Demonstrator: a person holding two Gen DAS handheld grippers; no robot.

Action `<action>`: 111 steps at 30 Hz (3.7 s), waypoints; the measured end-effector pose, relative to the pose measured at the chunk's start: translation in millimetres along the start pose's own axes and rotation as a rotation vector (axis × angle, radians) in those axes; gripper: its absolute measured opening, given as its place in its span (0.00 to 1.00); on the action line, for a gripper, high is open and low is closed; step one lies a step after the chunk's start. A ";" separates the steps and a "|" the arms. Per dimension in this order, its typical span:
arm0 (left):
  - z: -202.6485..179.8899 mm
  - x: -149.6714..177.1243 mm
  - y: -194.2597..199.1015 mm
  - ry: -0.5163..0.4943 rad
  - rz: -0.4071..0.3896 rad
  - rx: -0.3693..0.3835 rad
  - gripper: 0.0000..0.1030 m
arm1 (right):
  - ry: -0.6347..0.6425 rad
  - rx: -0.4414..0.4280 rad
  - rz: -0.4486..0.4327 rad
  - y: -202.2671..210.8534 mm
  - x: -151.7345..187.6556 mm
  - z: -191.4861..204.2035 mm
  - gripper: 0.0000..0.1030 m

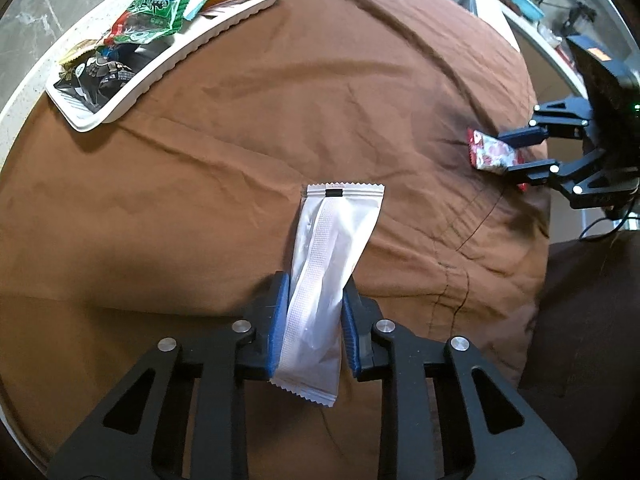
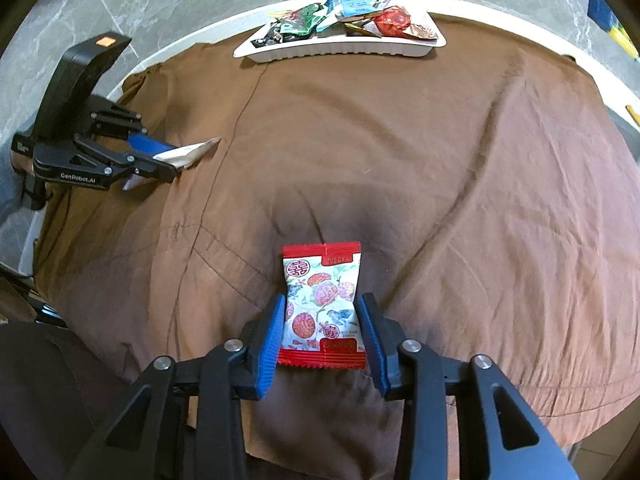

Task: Organize snacks
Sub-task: 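Carry white packet into tray with left tool while right tool carries candy packet there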

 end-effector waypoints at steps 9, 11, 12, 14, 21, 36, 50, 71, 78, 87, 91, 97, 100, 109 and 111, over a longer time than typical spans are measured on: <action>2.0 -4.4 10.8 0.066 -0.049 0.055 0.22 | -0.070 -0.063 -0.027 12.3 -7.0 -3.2 0.35; 0.8 -6.3 14.8 0.077 -0.063 0.063 0.22 | -0.099 -0.086 -0.035 15.4 -10.4 -5.6 0.35; 1.0 -6.9 16.0 0.083 -0.067 0.068 0.22 | -0.108 -0.093 -0.037 16.5 -11.9 -5.9 0.35; -0.1 -9.2 17.9 0.095 -0.078 0.081 0.22 | -0.138 -0.121 -0.044 19.3 -16.1 -7.9 0.35; 6.8 -18.3 27.7 0.160 -0.126 0.108 0.22 | -0.200 -0.189 -0.066 26.7 -34.5 -14.6 0.35; 40.1 -51.3 46.4 0.262 -0.214 0.091 0.22 | -0.227 -0.237 -0.120 37.5 -96.6 -30.7 0.35; 70.4 -80.2 62.8 0.318 -0.273 0.029 0.22 | -0.232 -0.277 -0.134 29.2 -145.1 -34.8 0.35; 107.3 -113.7 75.7 0.378 -0.335 -0.066 0.22 | -0.175 -0.283 -0.184 21.4 -221.1 -32.8 0.35; 126.7 -123.4 75.7 0.423 -0.348 -0.075 0.22 | -0.162 -0.280 -0.210 14.4 -252.7 -34.0 0.35; 158.8 -137.8 75.8 0.507 -0.370 -0.083 0.22 | -0.162 -0.261 -0.230 -4.0 -293.7 -42.6 0.35; 174.5 -144.6 71.3 0.549 -0.373 -0.074 0.22 | -0.161 -0.250 -0.229 -14.5 -310.0 -46.2 0.35; 199.0 -154.6 63.6 0.599 -0.365 -0.085 0.22 | -0.171 -0.240 -0.221 -34.9 -333.8 -52.8 0.35; 208.7 -160.5 60.0 0.611 -0.363 -0.093 0.22 | -0.163 -0.228 -0.218 -43.6 -343.6 -54.6 0.35; 227.2 -174.7 39.0 0.645 -0.338 -0.114 0.22 | -0.143 -0.186 -0.186 -66.5 -358.2 -57.9 0.36; 230.6 -176.8 33.0 0.651 -0.326 -0.127 0.23 | -0.138 -0.164 -0.180 -71.7 -359.2 -59.6 0.41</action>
Point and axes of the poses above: each gripper's, at about its wrist camera, not at the fingertips, and y roughly against the way its jaws point, z to its left, x to its underside, the point moved 7 cm from there along -y, roughly the way its jaws point, and after that the axes turned 3 degrees about -y, right-handed, at the moved point
